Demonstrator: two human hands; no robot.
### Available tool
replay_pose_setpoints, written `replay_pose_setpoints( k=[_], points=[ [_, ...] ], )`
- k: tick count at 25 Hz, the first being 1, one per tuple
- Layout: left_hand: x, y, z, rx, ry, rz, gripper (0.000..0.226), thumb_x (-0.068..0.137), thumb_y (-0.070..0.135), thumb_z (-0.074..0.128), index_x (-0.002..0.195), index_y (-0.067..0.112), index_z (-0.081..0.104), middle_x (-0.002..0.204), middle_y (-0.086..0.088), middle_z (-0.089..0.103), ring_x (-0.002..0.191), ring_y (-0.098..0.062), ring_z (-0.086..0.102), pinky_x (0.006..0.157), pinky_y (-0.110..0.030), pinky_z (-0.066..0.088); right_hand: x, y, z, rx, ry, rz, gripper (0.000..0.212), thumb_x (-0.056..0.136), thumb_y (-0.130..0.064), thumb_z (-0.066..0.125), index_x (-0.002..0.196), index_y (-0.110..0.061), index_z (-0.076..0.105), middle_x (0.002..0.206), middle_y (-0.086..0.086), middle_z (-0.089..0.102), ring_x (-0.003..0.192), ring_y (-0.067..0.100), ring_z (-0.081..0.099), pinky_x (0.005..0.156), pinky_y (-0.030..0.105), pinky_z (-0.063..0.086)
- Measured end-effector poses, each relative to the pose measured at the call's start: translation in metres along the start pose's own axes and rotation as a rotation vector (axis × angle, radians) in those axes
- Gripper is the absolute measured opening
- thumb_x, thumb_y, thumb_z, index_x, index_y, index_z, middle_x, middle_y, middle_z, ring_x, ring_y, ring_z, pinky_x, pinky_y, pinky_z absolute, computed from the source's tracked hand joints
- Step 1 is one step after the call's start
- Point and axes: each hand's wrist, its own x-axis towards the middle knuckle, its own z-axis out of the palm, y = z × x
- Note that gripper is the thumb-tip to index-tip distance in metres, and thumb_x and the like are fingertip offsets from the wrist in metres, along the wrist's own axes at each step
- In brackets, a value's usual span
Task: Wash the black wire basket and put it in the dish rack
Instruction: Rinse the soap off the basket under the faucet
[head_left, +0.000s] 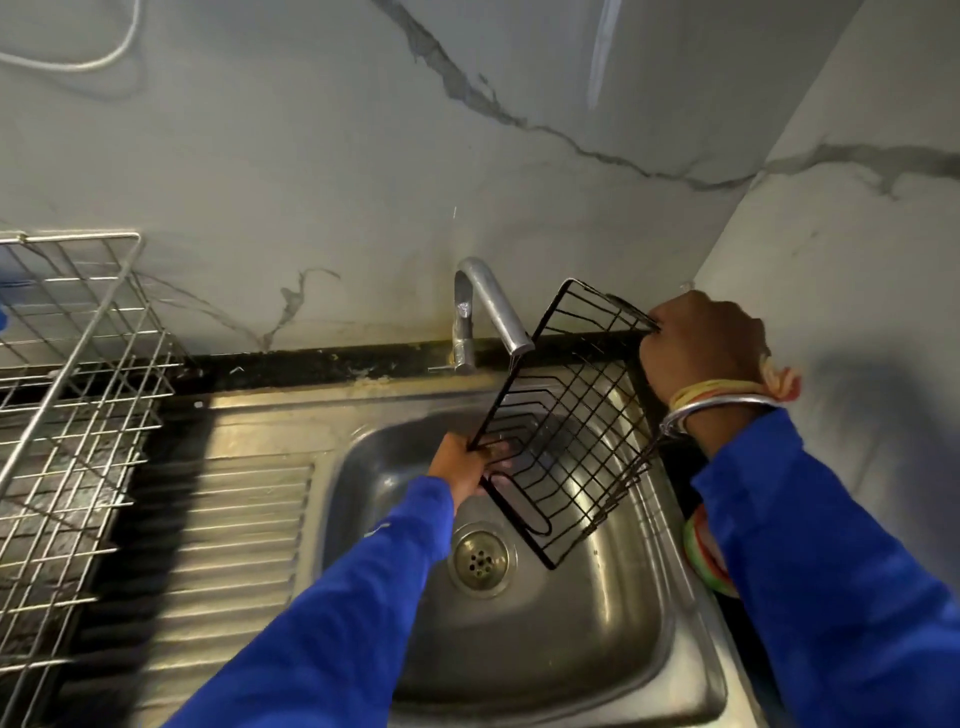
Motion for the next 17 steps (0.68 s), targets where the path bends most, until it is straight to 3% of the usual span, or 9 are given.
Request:
replay_pose_setpoints(
  k=[2, 4, 6, 8, 10, 12, 13, 15, 17],
  points=[
    [0.003, 0.007, 0.002, -0.141, 0.062, 0.018, 0.023, 0.102, -0.002, 0.051, 0.117, 0.004, 0.067, 0.110, -0.015, 0.074, 0.090, -0.029, 0.073, 0.066, -0.033, 0.059, -0.010, -0.002, 0.007, 0.019, -0.021, 0.022, 0.021, 0.089, -0.019, 0.052, 0.097, -0.011, 0.070, 0.089, 0.012, 0.069, 0.073, 0.032, 0.058, 0.066, 0.029, 0.033],
    [0.007, 0.019, -0.004, -0.226, 0.070, 0.050, 0.020, 0.100, 0.001, 0.055, 0.112, 0.008, 0.069, 0.111, -0.014, 0.076, 0.097, -0.031, 0.075, 0.083, -0.040, 0.060, -0.022, 0.000, 0.007, 0.062, -0.043, 0.052, 0.022, 0.091, -0.020, 0.051, 0.103, -0.012, 0.068, 0.090, 0.011, 0.068, 0.072, 0.031, 0.057, 0.065, 0.030, 0.034],
    [0.008, 0.026, -0.012, -0.266, 0.087, 0.062, 0.017, 0.099, 0.003, 0.057, 0.111, 0.006, 0.069, 0.107, -0.013, 0.078, 0.096, -0.029, 0.076, 0.088, -0.040, 0.061, -0.035, 0.005, 0.007, 0.035, -0.045, 0.085, 0.025, 0.092, -0.026, 0.052, 0.111, -0.017, 0.066, 0.103, 0.013, 0.066, 0.089, 0.034, 0.060, 0.068, 0.032, 0.039],
    [0.011, 0.026, -0.015, -0.267, 0.105, 0.056, 0.017, 0.100, 0.005, 0.057, 0.110, 0.004, 0.071, 0.101, -0.013, 0.079, 0.094, -0.030, 0.077, 0.092, -0.044, 0.060, -0.046, 0.009, 0.007, -0.035, -0.068, 0.061, 0.029, 0.091, -0.029, 0.056, 0.116, -0.017, 0.063, 0.121, 0.011, 0.055, 0.111, 0.033, 0.050, 0.080, 0.039, 0.044],
    [0.011, 0.025, -0.016, -0.202, 0.065, 0.041, 0.018, 0.101, 0.008, 0.057, 0.111, 0.004, 0.071, 0.102, -0.014, 0.078, 0.094, -0.031, 0.076, 0.091, -0.045, 0.060, -0.050, 0.018, 0.007, 0.250, -0.204, 0.126, 0.041, 0.087, -0.029, 0.064, 0.125, -0.018, 0.055, 0.132, 0.009, 0.046, 0.119, 0.029, 0.045, 0.092, 0.042, 0.044],
    [0.009, 0.026, -0.016, -0.155, 0.010, 0.044, 0.018, 0.102, 0.008, 0.056, 0.113, 0.006, 0.070, 0.104, -0.013, 0.078, 0.094, -0.028, 0.077, 0.085, -0.039, 0.062, -0.050, 0.025, 0.004, 0.609, -0.434, 0.246, 0.064, 0.079, -0.039, 0.071, 0.131, -0.032, 0.034, 0.125, 0.007, 0.052, 0.104, 0.027, 0.059, 0.091, 0.045, 0.048],
    [0.009, 0.028, -0.014, -0.146, -0.005, 0.059, 0.018, 0.102, 0.007, 0.054, 0.113, 0.008, 0.069, 0.104, -0.011, 0.078, 0.094, -0.027, 0.077, 0.084, -0.038, 0.061, -0.051, 0.028, 0.005, 0.665, -0.494, 0.268, 0.072, 0.075, -0.046, 0.073, 0.130, -0.040, 0.027, 0.122, 0.003, 0.053, 0.098, 0.028, 0.063, 0.092, 0.048, 0.049],
    [0.010, 0.033, -0.008, -0.170, 0.000, 0.115, 0.019, 0.102, 0.003, 0.053, 0.111, 0.011, 0.068, 0.103, -0.010, 0.078, 0.096, -0.026, 0.076, 0.089, -0.039, 0.060, -0.055, 0.032, 0.010, 0.664, -0.448, 0.290, 0.079, 0.069, -0.055, 0.070, 0.134, -0.047, 0.027, 0.118, 0.000, 0.057, 0.094, 0.030, 0.065, 0.090, 0.051, 0.051],
    [0.012, 0.038, -0.002, -0.218, 0.014, 0.211, 0.018, 0.098, 0.000, 0.059, 0.110, 0.011, 0.068, 0.108, -0.011, 0.077, 0.098, -0.025, 0.075, 0.088, -0.039, 0.061, -0.061, 0.028, 0.011, 0.795, -0.308, 0.341, 0.067, 0.072, -0.053, 0.067, 0.134, -0.046, 0.041, 0.109, 0.001, 0.065, 0.087, 0.029, 0.066, 0.074, 0.044, 0.056]
  ],
)
